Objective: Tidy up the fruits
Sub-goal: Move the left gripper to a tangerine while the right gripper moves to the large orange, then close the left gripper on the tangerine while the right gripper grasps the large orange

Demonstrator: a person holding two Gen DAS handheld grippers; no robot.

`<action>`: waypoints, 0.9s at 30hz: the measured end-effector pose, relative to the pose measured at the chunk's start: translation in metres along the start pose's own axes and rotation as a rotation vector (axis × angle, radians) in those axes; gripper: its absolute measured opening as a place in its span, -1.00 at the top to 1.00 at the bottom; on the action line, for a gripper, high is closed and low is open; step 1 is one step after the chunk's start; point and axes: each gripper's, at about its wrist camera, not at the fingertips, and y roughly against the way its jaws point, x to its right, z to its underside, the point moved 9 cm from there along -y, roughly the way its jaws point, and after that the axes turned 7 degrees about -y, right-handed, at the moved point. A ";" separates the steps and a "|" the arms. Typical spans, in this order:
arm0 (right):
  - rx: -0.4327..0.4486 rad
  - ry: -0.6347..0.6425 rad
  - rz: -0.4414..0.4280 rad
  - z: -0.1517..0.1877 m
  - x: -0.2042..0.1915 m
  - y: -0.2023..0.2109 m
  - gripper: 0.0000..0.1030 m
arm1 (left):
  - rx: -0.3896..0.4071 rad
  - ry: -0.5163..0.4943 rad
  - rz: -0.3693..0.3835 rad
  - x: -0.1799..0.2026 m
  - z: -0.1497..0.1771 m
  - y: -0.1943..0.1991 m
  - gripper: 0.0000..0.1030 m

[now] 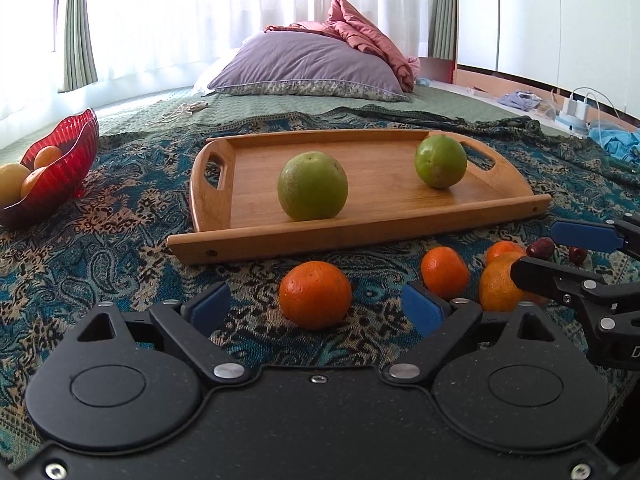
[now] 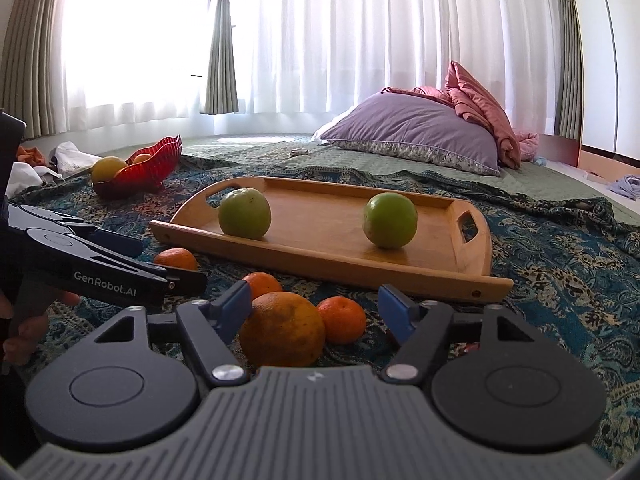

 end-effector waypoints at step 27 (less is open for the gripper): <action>-0.033 -0.021 0.029 0.026 -0.018 0.001 -0.10 | -0.025 0.032 0.030 0.000 0.003 -0.007 -0.09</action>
